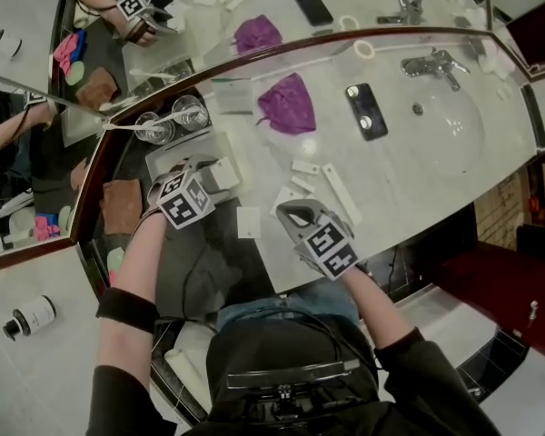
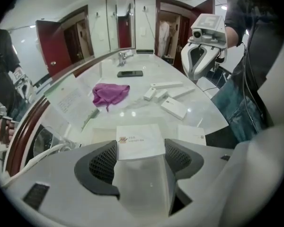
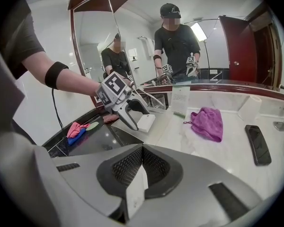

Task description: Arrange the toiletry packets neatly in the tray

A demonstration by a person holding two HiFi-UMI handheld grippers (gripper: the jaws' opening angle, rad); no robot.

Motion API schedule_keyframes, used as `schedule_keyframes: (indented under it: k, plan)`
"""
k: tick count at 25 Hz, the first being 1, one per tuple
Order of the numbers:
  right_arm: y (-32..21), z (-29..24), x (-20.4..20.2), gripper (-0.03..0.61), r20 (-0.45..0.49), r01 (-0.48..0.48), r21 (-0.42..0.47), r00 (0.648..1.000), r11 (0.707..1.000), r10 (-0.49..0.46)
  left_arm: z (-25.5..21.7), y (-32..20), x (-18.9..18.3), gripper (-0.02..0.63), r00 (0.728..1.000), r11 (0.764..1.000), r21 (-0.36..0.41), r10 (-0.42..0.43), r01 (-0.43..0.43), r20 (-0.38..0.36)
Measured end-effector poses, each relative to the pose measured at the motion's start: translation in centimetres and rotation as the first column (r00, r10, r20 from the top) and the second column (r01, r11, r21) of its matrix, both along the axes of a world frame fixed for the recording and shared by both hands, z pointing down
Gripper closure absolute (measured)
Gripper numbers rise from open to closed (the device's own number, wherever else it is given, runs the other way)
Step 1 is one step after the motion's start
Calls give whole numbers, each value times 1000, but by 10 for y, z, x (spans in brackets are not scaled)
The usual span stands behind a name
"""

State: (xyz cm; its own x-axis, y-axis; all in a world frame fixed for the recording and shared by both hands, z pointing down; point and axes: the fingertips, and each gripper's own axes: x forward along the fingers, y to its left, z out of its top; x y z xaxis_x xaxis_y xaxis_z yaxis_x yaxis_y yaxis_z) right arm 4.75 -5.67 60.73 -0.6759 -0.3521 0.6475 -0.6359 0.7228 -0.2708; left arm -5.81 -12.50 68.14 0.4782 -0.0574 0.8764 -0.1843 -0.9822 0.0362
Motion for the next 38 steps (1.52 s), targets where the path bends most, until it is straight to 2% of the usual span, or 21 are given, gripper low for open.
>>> schedule_keyframes:
  k: [5,9,10,11,12,24,28,30,32,34,36,38]
  plan:
    - [-3,2,4,568,-1,-19,-5,1000,1000,19,7,0,5,295,998,998,-26,64,-64,20]
    - [-5,1,5,568,-3,-26,-5,1000,1000,26,8,-2,5,286,998,997,-42,60,-60,14]
    - [-4,2,5,568,-5,-27,-4,1000,1000,27,8,-3,6,271,999,998,-43,50,-50,8]
    - [-4,2,5,568,-6,-26,-3,1000,1000,26,8,-3,6,199,999,998,-47,39,-39,0]
    - [-3,2,5,568,-6,-26,-2,1000,1000,26,8,-2,7,152,1000,998,-51,29,-30,-8]
    - [10,-10,11,568,-1,-37,23,999,999,37,-25,12,15,152,999,999,40,-12,14,-32]
    - [14,-19,15,568,4,-28,41,1000,999,28,-55,28,14,272,997,994,89,-65,69,-46]
    - [14,-24,15,568,6,-14,56,1000,998,14,-74,39,14,362,991,987,115,-107,116,-83]
    - [15,-28,14,568,4,3,74,1000,997,-3,-93,48,11,459,980,971,158,-160,178,-120]
    - [17,-33,12,568,-2,21,87,1000,996,-21,-110,57,7,612,959,946,189,-234,262,-160]
    - [22,-36,10,568,-5,39,95,999,995,-39,-129,71,6,614,926,919,183,-309,349,-216]
    - [25,-39,8,568,-10,61,106,998,993,-60,-150,82,5,614,874,881,160,-390,446,-289]
